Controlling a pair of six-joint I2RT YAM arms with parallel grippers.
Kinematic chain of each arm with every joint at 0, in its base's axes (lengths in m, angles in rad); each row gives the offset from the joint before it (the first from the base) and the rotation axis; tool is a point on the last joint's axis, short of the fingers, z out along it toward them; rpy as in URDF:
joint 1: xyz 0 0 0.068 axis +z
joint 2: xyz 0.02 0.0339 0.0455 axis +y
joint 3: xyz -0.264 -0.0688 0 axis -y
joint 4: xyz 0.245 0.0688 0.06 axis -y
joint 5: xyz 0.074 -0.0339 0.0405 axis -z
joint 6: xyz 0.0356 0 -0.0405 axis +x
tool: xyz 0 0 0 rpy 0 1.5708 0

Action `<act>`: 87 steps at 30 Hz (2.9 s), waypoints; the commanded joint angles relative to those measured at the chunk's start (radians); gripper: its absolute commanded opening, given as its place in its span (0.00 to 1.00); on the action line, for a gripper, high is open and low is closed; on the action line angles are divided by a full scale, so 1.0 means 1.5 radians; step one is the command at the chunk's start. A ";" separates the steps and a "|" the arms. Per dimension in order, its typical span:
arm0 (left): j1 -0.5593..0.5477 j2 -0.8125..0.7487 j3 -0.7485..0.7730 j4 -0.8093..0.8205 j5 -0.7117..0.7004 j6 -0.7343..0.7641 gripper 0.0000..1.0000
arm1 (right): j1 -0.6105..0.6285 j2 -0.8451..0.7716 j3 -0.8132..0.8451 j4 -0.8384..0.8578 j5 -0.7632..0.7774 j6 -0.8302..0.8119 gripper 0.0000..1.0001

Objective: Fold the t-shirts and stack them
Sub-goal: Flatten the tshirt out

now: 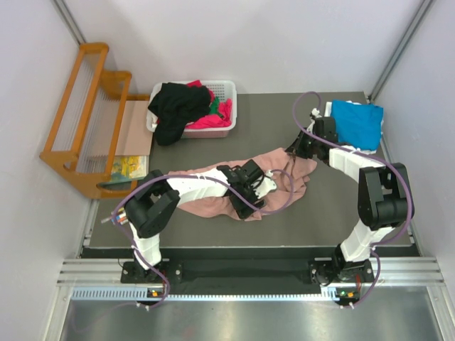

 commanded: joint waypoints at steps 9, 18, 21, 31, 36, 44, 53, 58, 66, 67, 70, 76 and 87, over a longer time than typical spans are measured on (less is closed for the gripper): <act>0.034 0.015 -0.010 0.028 0.010 0.012 0.42 | -0.004 -0.004 0.008 0.022 -0.011 -0.002 0.00; 0.045 0.001 0.005 -0.004 0.011 0.022 0.08 | -0.004 0.002 0.007 0.022 -0.012 0.001 0.00; 0.056 -0.013 0.038 -0.043 0.009 0.027 0.00 | -0.004 -0.002 0.007 0.020 -0.015 -0.001 0.00; 0.172 -0.116 0.237 -0.180 -0.006 0.046 0.00 | -0.003 -0.026 0.021 0.009 -0.025 -0.002 0.00; 0.206 -0.168 0.283 -0.229 -0.037 0.058 0.00 | -0.004 -0.049 0.029 -0.003 -0.028 -0.006 0.00; 0.216 -0.213 0.258 -0.256 -0.047 0.045 0.00 | -0.003 -0.077 0.024 -0.008 -0.035 -0.006 0.00; 0.232 -0.237 0.333 -0.284 -0.119 0.039 0.00 | -0.005 -0.186 0.014 -0.016 -0.004 -0.016 0.00; 0.276 -0.246 0.492 -0.319 -0.194 0.047 0.00 | -0.001 -0.387 0.001 -0.036 0.018 -0.040 0.00; 0.297 -0.361 0.722 -0.388 -0.223 0.103 0.00 | -0.001 -0.676 0.078 -0.193 0.051 -0.081 0.00; 0.297 -0.389 0.729 -0.398 -0.220 0.104 0.00 | 0.002 -0.695 0.092 -0.209 0.053 -0.083 0.00; 0.299 -0.467 0.693 -0.411 -0.207 0.114 0.00 | 0.025 -0.759 0.139 -0.264 0.085 -0.081 0.00; 0.336 -0.575 0.662 -0.443 -0.091 0.138 0.00 | 0.056 -0.843 0.245 -0.321 0.138 -0.081 0.00; 0.342 -0.626 0.451 -0.375 -0.100 0.169 0.00 | 0.060 -0.766 0.183 -0.361 0.185 -0.028 0.00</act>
